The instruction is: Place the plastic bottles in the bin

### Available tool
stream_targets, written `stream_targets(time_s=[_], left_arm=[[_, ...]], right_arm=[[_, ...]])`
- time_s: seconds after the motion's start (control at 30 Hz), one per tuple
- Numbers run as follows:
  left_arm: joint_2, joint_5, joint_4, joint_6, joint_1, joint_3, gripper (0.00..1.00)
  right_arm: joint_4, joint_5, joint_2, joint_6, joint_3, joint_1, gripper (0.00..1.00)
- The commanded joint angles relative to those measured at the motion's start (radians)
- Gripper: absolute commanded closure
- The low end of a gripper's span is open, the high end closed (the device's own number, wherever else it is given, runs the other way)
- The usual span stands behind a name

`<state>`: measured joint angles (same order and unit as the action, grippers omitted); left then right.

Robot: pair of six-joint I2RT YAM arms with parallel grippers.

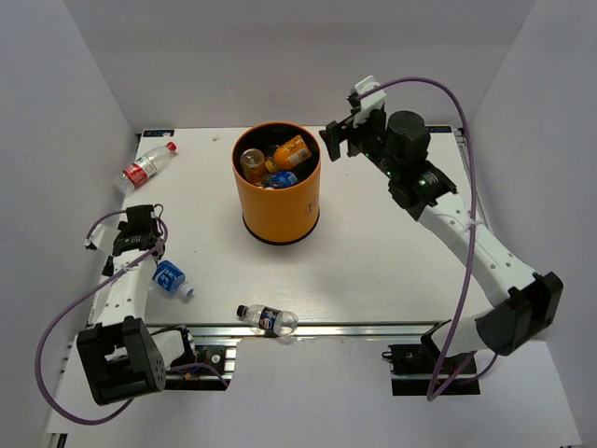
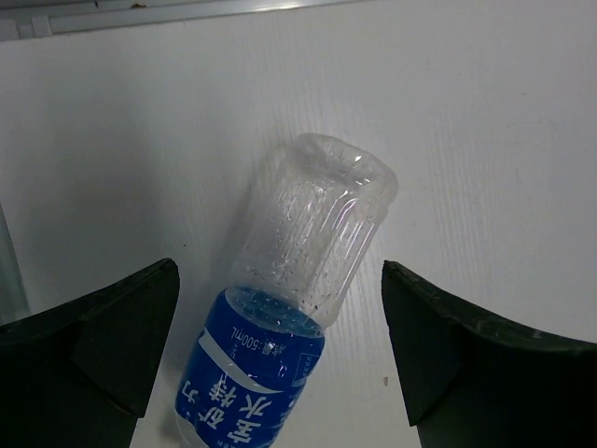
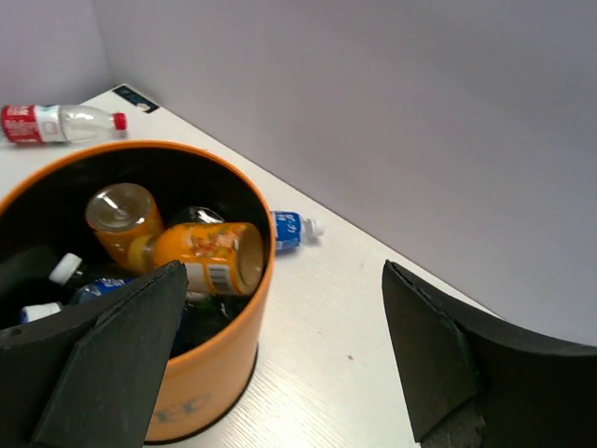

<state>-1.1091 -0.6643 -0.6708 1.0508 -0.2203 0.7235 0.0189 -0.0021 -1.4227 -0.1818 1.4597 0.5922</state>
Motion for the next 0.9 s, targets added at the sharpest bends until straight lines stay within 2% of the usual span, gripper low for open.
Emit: stream_targets(time_s=[0.0,0.1,0.23,0.4,0.43,0.47,0.53,0.67,0.73,0.77,0.87], left_arm=[[-0.026,0.054,0.076,-0.031,-0.014,-0.027,0.02],[-0.054,0.058,0.155,-0.054,-0.031,-0.074,0.02],[-0.116,0.172,0.272,-0.081,-0.05,-0.11,0.02],[-0.216,0.233,0.341,-0.11,-0.05,-0.116,0.03],[-0.227,0.245,0.35,-0.118,-0.05,-0.105,0.06],[-0.233,0.273,0.349,-0.132,-0.048,-0.095,0.19],[-0.227,0.288,0.338,-0.146,-0.05,-0.053,0.33],[-0.134,0.386,0.356,-0.178,-0.05,0.002,0.51],[-0.065,0.46,0.399,-0.195,-0.048,0.033,0.55],[-0.045,0.554,0.416,-0.21,-0.047,0.078,0.58],[0.024,0.725,0.528,-0.248,-0.024,0.183,0.58]], right_arm=[[0.073,0.053,0.063,-0.001,-0.077,-0.012,0.11],[0.084,0.071,0.115,0.002,-0.139,-0.02,0.11],[0.138,0.117,0.203,0.039,-0.301,-0.028,0.11],[0.165,0.128,0.329,0.097,-0.447,-0.035,0.11],[0.17,0.132,0.346,0.116,-0.473,-0.037,0.11],[0.176,0.148,0.379,0.129,-0.517,-0.04,0.11],[0.179,0.165,0.41,0.148,-0.553,-0.045,0.11],[0.181,0.232,0.496,0.201,-0.648,-0.063,0.11],[0.174,0.272,0.525,0.228,-0.679,-0.069,0.11],[0.179,0.277,0.559,0.237,-0.699,-0.071,0.1],[0.2,0.278,0.623,0.243,-0.783,-0.072,0.1]])
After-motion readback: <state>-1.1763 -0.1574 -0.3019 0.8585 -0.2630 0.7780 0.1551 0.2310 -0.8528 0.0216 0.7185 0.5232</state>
